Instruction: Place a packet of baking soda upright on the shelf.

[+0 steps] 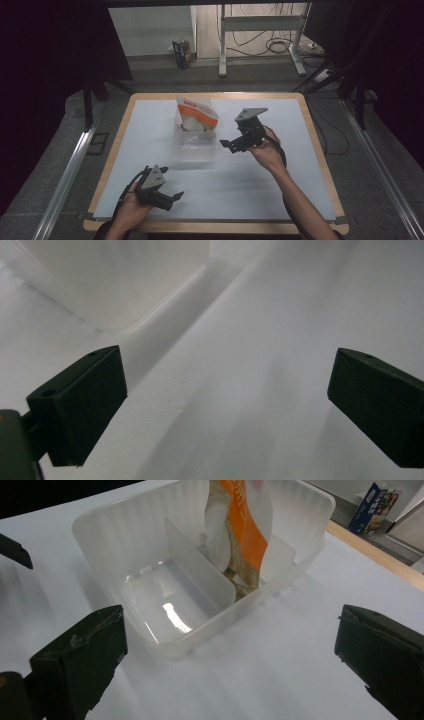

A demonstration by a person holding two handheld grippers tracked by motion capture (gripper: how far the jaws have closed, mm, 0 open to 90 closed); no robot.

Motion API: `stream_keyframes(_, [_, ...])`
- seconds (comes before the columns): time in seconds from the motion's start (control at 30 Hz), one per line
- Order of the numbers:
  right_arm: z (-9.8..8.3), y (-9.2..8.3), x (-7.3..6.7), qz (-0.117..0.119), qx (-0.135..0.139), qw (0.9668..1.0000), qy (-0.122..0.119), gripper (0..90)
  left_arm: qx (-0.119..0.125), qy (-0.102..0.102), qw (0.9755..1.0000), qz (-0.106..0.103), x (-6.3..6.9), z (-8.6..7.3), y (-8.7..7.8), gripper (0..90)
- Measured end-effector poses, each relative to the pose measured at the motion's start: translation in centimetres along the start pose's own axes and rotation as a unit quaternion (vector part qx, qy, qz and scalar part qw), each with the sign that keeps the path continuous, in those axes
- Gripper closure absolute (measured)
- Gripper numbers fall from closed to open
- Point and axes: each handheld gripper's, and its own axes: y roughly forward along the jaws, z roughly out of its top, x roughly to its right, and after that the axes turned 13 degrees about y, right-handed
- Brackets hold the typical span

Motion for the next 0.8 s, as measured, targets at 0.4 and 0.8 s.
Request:
stream_keyframes(0.4, [-1.8,-0.7,-0.4,-0.014,-0.001,0.9999,-0.010,1.2,0.004,0.004,1.0000,0.002,0.1,0.0,0.0,2.2])
stream_keyframes(0.8, [-3.1,-1.9,-1.0,-0.017,-0.006,0.9997,-0.016,1.2,0.007,0.007,0.9999,0.003,0.1,0.0,-0.1,2.1])
